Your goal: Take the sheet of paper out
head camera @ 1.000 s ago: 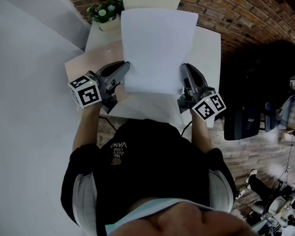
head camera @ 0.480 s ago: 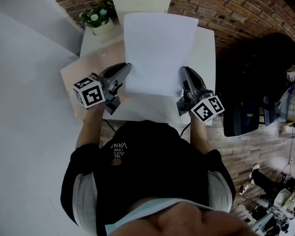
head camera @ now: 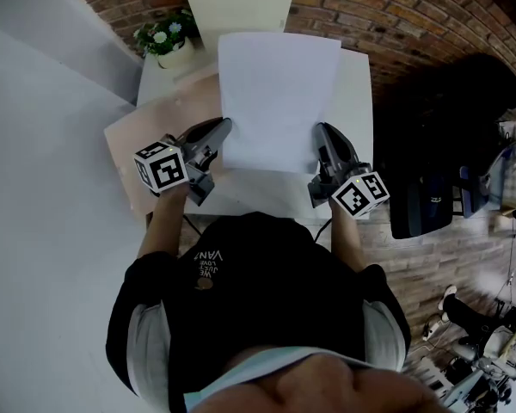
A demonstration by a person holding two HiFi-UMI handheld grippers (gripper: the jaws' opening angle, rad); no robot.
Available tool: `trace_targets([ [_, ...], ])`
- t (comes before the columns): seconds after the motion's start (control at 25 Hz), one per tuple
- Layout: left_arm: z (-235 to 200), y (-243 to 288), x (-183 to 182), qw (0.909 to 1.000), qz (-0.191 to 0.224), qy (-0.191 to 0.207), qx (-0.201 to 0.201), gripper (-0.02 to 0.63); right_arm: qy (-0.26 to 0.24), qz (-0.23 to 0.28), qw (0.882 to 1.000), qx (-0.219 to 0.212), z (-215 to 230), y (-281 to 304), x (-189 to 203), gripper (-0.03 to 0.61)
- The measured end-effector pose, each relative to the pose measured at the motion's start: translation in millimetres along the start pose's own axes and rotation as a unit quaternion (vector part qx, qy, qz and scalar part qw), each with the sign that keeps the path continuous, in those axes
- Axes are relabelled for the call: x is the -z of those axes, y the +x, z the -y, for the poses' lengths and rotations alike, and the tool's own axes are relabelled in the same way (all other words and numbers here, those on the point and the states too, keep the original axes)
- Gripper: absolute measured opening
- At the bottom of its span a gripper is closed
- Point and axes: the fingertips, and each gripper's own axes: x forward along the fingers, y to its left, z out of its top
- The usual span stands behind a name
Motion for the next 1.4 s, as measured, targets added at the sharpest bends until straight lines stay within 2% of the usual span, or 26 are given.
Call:
trace_targets([
  [0.84, -8, 9, 21, 0.9989, -0.011, -0.042, -0.015, 0.002, 0.0, -0.038, 0.999, 0.023, 17, -7, 17, 0.002],
  [1.4, -14, 8, 19, 0.9988, -0.005, -0.044, -0.019, 0.002, -0.004, -0.044, 0.999, 0.016, 18, -2, 18, 0.0],
])
